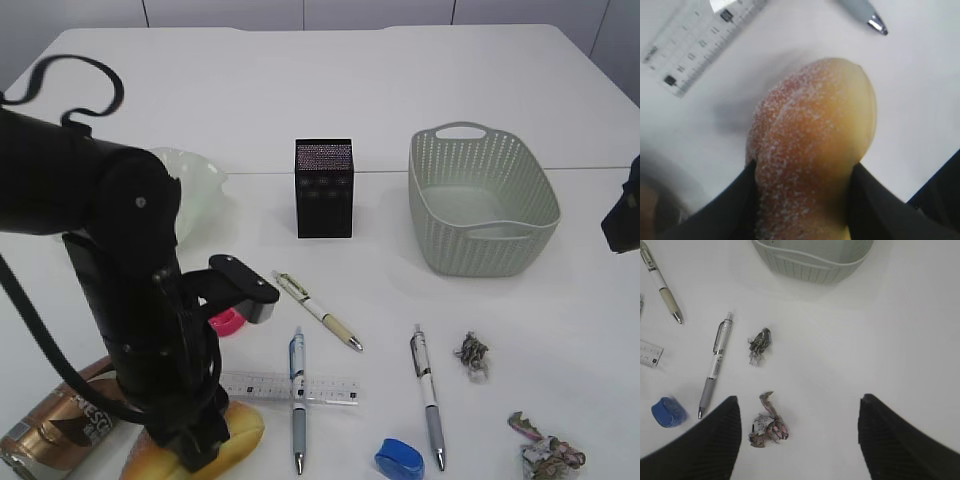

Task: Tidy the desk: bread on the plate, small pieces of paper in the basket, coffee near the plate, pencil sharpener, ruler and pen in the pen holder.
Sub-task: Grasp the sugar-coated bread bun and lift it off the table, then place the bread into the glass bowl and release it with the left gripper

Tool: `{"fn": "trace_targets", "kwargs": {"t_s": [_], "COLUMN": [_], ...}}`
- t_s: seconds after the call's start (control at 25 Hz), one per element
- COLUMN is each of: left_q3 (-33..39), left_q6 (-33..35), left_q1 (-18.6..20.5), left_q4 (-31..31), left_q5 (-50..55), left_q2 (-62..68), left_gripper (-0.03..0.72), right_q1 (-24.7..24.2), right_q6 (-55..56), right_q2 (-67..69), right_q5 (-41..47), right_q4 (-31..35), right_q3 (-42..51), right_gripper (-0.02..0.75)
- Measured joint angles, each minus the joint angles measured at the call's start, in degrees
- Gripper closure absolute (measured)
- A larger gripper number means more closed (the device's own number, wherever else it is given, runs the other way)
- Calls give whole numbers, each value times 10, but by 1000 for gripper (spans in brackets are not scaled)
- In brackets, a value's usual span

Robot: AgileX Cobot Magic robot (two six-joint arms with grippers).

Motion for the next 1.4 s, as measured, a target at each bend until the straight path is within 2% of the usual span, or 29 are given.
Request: {"fn": "trace_targets", "kwargs": {"t_s": [0.12, 0.32, 0.44, 0.6, 0.72, 0.88, 1.12, 1.4], "left_q3": [-22, -112, -172, -223, -241, -247, -254, -285], "left_q6": [-19, -99, -134, -170, -178, -182, -183, -183], "left_q1": [4, 37, 79, 151, 200, 241, 256, 266], "left_q4": [27, 115, 156, 170, 173, 174, 175, 179], "left_q5": [0, -9, -29, -94, -144, -209, -292, -329], "left_q2": [-45, -106, -115, -115, -96, -46, 44, 148], "left_gripper": [342, 343, 344, 344, 344, 344, 344, 344], "right_q1": [0, 0, 0, 0, 0, 0, 0, 0], "right_q6": [0, 0, 0, 0, 0, 0, 0, 0], "right_q2": [0, 0, 0, 0, 0, 0, 0, 5], "right_q5": [0, 0, 0, 0, 0, 6, 13, 16], "right_q4": [-1, -3, -5, -5, -5, -5, -5, -5], "right_q3": [0, 0, 0, 0, 0, 0, 0, 0], "right_gripper": [206, 206, 206, 206, 206, 206, 206, 206]}}
